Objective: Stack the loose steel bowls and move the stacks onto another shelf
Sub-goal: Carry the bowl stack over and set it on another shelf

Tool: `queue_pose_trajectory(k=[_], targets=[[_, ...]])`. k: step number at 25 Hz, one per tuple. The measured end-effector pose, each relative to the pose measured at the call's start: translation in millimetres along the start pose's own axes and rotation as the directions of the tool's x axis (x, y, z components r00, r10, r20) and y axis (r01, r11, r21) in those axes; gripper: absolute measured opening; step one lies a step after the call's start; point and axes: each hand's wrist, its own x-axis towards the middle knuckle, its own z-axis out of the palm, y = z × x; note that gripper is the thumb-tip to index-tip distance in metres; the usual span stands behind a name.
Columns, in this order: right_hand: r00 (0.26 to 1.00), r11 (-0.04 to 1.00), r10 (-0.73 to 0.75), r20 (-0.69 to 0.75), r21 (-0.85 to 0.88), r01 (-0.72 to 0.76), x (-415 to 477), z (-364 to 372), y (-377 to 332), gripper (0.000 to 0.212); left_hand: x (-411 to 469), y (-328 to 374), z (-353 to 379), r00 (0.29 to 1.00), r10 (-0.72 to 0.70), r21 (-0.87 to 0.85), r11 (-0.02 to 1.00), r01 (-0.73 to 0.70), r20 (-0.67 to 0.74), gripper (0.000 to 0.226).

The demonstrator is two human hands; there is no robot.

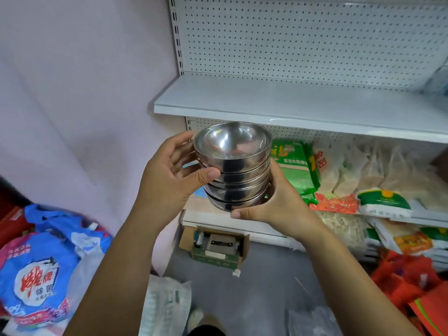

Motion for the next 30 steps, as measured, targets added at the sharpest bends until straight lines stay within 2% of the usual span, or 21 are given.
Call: queue_pose_trajectory(k=[8,20,24,30], targets=[[0.999,1.000,0.013,-0.046,0.003,-0.013,128.3,-19.4,11.6,0.108,140.9,-21.9,4.7,1.000,0.006,0.034,0.999,-0.006,0.007,0.094],[0.995,1.000,-0.029,-0.100,0.001,0.029,385.9,-6.5,11.4,0.107,394.0,-37.7,-43.0,0.996,0.074,0.111,0.991,-0.078,0.041,0.091],[0.997,0.999,-0.037,-0.070,0.024,0.039,451.9,-2.8,27.3,0.109,450.4,-53.0,-55.2,0.998,0.061,0.199,0.978,-0.066,0.028,0.086],[0.996,0.995,-0.085,0.018,0.061,0.083,522.2,-0.8,59.9,0.102,504.5,-93.5,-58.7,1.000,0.009,0.228,0.974,-0.004,-0.024,0.077]])
